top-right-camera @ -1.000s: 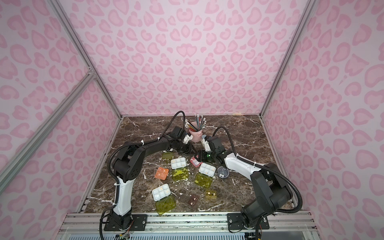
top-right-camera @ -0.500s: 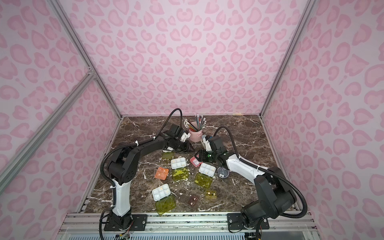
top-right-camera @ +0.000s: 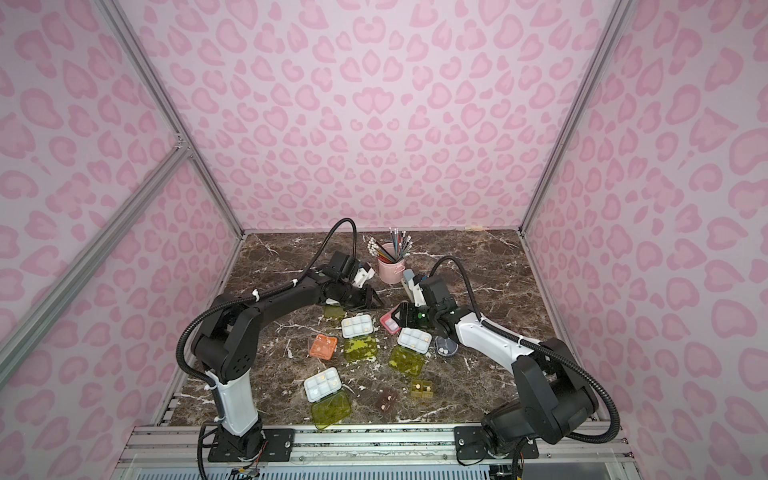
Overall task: Close pillboxes
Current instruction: Close the lid on the pillbox.
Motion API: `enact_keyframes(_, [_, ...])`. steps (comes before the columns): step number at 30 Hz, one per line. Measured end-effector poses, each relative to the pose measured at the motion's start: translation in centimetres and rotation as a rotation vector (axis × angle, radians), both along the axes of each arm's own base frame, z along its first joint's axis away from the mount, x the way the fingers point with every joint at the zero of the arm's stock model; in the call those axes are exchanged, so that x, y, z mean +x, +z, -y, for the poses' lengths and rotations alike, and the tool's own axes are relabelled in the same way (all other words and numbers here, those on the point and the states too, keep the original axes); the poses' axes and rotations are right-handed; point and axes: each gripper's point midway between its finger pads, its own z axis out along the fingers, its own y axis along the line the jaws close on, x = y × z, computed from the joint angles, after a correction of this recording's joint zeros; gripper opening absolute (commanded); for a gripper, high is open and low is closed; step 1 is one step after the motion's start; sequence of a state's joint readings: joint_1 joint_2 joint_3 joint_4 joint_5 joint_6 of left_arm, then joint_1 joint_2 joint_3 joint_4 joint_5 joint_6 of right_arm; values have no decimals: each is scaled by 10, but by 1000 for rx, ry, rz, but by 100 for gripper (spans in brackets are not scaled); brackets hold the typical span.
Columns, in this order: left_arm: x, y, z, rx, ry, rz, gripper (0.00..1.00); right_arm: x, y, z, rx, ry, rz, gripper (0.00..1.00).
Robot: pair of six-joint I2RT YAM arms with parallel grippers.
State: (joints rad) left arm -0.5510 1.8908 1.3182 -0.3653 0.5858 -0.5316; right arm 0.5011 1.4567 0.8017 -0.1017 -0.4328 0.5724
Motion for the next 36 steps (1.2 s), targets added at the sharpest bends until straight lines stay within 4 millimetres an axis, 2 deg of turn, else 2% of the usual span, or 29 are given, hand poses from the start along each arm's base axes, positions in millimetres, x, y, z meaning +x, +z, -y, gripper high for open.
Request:
enact_keyframes(5, [-9, -1, -4, 2, -3, -12, 34, 1, -6, 4, -8, -10, -14, 62])
enact_keyframes(6, [-10, -3, -5, 4, -4, -17, 39, 2, -8, 5, -10, -15, -17, 62])
enact_keyframes(13, [-19, -10, -2, -7, 10, -61, 52, 12, -22, 22, -34, -56, -43, 65])
enact_keyframes(18, [-31, -12, 8, -21, -3, -82, 59, 28, -26, 27, -48, -64, -38, 66])
enact_keyframes(25, [-47, -15, 22, -30, -14, -112, 62, 42, -38, 29, -79, -50, -45, 67])
enact_keyframes(36, [-52, -33, 32, -29, 3, -158, 62, 70, -46, 34, -160, -60, -16, 69])
